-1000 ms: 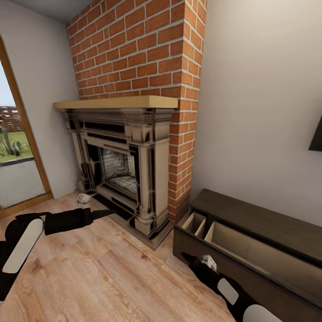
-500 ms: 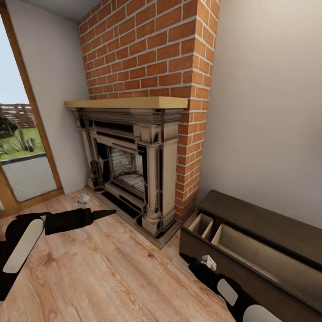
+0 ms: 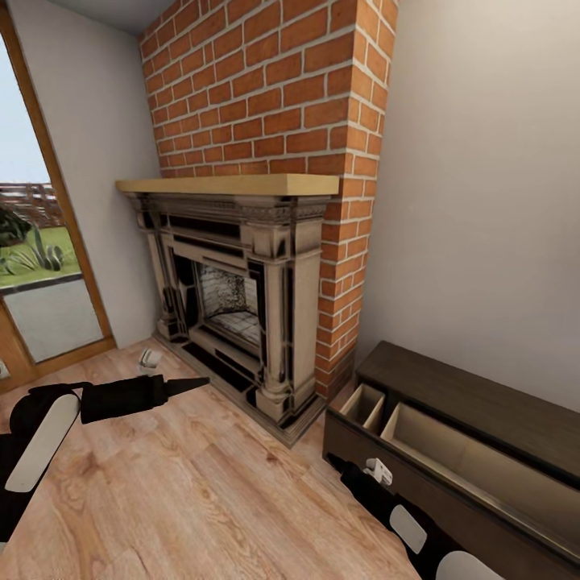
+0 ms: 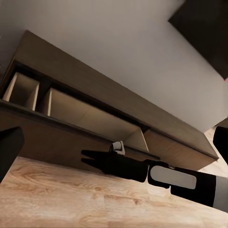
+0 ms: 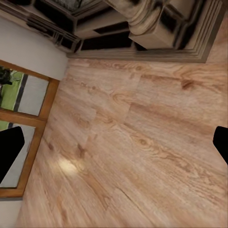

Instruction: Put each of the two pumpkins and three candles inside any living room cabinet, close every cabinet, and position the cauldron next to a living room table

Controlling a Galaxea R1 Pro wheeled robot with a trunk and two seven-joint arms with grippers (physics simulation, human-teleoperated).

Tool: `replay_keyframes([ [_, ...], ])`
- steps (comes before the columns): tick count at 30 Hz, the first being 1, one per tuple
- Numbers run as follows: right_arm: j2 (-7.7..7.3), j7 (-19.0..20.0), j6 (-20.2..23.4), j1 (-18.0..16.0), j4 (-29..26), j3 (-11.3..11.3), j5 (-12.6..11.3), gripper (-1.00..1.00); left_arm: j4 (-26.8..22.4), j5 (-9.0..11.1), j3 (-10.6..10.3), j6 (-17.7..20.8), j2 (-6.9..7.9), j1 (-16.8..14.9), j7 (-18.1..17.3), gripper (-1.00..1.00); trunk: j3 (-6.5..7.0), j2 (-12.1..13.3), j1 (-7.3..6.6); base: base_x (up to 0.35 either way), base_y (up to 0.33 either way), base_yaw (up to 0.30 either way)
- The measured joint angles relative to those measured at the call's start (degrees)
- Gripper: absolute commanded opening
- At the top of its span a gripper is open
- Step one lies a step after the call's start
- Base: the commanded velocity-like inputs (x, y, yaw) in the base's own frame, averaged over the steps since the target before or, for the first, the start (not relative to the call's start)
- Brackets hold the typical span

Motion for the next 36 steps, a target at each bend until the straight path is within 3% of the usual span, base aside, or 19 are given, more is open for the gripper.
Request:
replay_keyframes([
  [17,0.42,-4.57,0.04,-0.06,0.05,0.39,0.25,1.0,0.08,-0.01,0.07,-0.01,0.01,0.0,0.0,1.0,-1.24,0.0,0.01,-0.111,0.0,0.153],
  [23,0.56,-8.0,0.1,-0.06,0.02,0.45,0.25,1.0,0.08,-0.01,0.07,-0.01,0.01,0.0,0.0,1.0,-1.72,0.0,0.0,-0.013,0.0,0.173],
  [30,1.13,-9.37,0.11,-0.06,0.02,0.74,3.18,1.0,0.08,-0.01,0.06,-0.01,0.0,0.0,0.0,1.0,-2.27,0.0,0.0,-0.002,0.0,0.173],
  [36,2.04,-15.83,0.17,-0.06,-0.41,0.82,4.07,1.0,0.12,-0.28,0.0,-0.01,-0.17,-0.03,0.49,1.0,-2.74,0.0,0.0,0.0,0.0,0.175],
])
